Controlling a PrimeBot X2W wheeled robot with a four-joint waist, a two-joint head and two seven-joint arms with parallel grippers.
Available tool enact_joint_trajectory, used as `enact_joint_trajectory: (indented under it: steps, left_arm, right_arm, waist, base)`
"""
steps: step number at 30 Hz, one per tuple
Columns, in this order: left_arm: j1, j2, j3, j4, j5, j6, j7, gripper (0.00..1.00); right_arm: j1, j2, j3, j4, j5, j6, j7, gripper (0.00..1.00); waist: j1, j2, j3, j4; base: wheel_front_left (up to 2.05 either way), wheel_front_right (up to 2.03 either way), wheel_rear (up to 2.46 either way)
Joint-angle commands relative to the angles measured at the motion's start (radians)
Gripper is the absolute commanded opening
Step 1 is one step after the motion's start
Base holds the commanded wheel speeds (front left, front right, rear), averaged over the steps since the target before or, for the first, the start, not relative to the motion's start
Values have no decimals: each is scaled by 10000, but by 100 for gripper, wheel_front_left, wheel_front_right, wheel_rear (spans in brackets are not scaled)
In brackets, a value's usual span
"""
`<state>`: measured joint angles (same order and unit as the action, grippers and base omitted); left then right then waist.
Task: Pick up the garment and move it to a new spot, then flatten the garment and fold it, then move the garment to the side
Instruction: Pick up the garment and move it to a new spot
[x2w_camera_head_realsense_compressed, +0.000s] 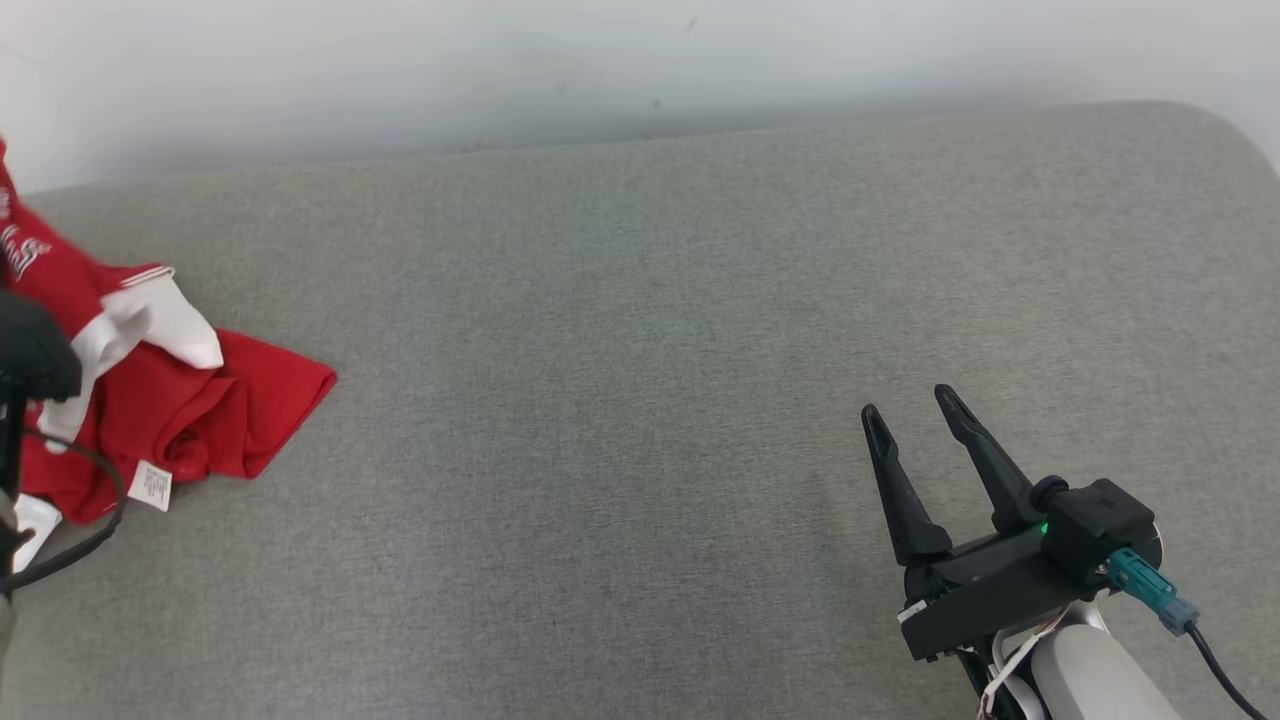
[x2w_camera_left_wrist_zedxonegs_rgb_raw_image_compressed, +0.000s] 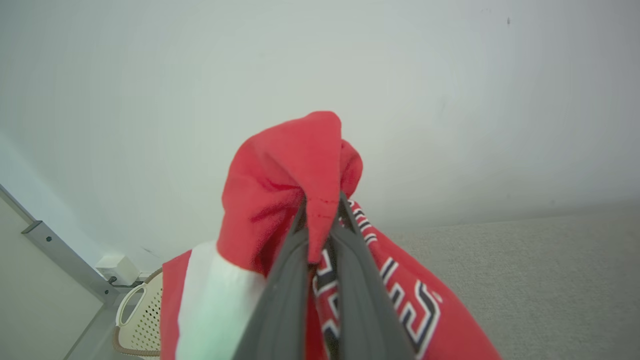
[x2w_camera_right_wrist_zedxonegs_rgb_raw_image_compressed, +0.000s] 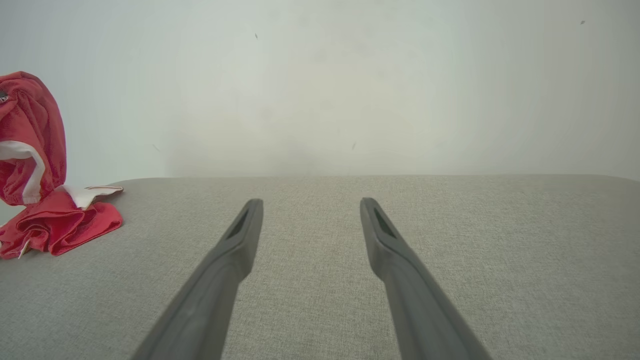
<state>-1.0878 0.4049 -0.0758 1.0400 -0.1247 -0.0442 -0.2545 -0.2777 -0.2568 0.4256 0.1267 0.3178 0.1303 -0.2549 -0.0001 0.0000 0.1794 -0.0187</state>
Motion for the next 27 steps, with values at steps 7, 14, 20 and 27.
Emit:
enact_joint_trajectory:
  steps: [7,14,20,27]
  left_arm:
    - [135,-265,-393,-1487,35,-322,-74,0]
    - [446,-540,-667,-2819,-111,-449,267,0]
    - [979,-928,-937,-4272,-331,-498,730,0]
    - [1681,-1442,-1535,-5826,-453,-580,1295,0]
  right_arm:
    - [258,203,-153,92,92,8,-93,100]
    - [390,342,-259,119,101,8,-109,100]
    - [395,425,-303,156,129,8,-110,100]
    - [420,525,-402,93,159,8,-119,100]
  waist:
    - [1,0,-397,-494]
    - [1,0,-526,-914]
    - [1,0,-576,-1420]
    - [1,0,-563,-2017]
  base:
    - [0,0,0]
    - [0,0,0]
    - [0,0,0]
    - [0,0,0]
